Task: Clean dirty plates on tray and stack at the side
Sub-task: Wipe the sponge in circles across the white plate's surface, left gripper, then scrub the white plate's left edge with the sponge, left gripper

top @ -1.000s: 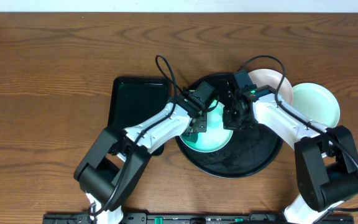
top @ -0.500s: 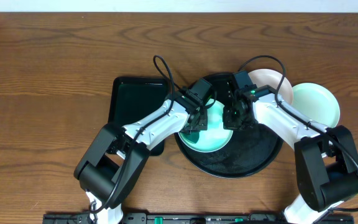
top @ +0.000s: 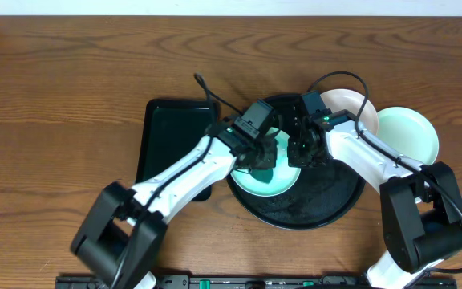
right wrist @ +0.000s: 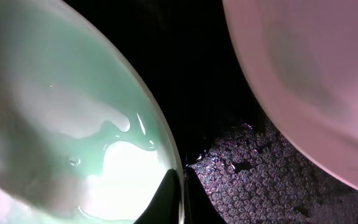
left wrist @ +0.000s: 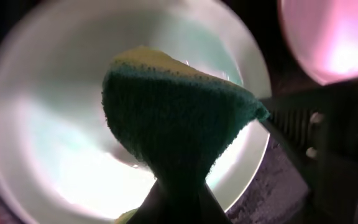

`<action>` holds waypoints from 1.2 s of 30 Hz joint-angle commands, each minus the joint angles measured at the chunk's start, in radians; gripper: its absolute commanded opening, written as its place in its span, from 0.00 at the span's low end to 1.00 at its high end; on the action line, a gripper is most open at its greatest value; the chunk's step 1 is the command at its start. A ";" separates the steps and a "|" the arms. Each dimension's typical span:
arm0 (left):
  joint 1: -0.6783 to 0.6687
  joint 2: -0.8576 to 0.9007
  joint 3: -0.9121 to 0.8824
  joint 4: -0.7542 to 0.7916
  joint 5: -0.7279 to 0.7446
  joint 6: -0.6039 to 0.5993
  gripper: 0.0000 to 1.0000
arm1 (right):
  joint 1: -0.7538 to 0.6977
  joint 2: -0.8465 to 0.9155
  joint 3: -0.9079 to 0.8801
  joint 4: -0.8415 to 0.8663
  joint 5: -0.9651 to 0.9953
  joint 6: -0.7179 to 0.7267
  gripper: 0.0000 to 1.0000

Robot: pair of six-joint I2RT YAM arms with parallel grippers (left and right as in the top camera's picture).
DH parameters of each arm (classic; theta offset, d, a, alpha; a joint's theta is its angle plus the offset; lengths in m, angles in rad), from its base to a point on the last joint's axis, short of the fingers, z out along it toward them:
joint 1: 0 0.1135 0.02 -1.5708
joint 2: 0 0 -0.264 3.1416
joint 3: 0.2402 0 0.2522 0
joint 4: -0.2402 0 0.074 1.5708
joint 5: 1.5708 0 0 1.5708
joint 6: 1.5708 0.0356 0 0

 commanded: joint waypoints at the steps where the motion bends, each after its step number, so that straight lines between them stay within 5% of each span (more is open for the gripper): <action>1: 0.007 -0.018 -0.005 -0.011 -0.126 0.007 0.07 | 0.010 0.004 -0.006 0.005 -0.018 0.000 0.01; 16: 0.005 0.118 -0.010 -0.040 -0.221 -0.003 0.08 | 0.010 0.004 -0.006 0.005 -0.018 0.000 0.01; 31: 0.000 0.145 -0.010 0.043 0.163 -0.005 0.08 | 0.010 0.004 -0.006 0.005 -0.018 0.000 0.01; 36: 0.003 0.145 -0.009 0.077 0.181 0.000 0.08 | 0.010 0.004 -0.006 0.005 -0.018 0.000 0.01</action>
